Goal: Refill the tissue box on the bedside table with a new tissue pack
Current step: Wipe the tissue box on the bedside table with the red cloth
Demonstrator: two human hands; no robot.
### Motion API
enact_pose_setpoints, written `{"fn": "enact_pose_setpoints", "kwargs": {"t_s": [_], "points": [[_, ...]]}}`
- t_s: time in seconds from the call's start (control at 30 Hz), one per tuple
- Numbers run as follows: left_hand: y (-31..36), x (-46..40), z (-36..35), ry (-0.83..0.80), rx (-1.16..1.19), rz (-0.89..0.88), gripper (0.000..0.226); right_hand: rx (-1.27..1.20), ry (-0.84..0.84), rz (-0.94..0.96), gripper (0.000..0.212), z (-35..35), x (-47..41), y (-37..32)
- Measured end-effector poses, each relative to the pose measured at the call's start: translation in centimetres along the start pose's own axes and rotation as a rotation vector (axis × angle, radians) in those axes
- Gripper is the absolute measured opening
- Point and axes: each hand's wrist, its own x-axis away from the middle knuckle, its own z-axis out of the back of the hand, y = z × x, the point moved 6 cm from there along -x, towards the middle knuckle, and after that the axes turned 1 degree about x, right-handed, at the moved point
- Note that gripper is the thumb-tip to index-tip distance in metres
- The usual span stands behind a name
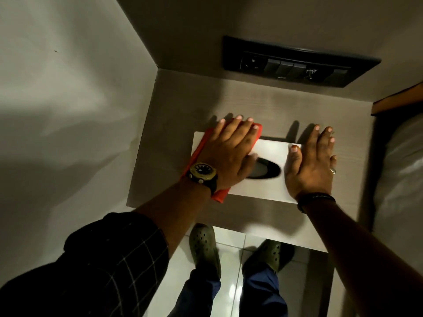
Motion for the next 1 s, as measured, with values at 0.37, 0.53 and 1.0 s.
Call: {"fn": "enact_pose_setpoints", "kwargs": {"t_s": [0.37, 0.53, 1.0], "points": [[-5.2, 3.3, -0.4, 0.063, 0.095, 0.421, 0.061, -0.040, 0.004, -0.016, 0.065, -0.3, -0.1, 0.4], [-2.4, 6.6, -1.1, 0.113, 0.094, 0.365, 0.063, -0.043, 0.005, -0.031, 0.066, -0.6, -0.2, 0.5], [6.6, 5.5, -1.3, -0.157, 0.220, 0.122, 0.066, -0.036, 0.002, -0.032, 0.066, -0.4, -0.1, 0.1]]}}
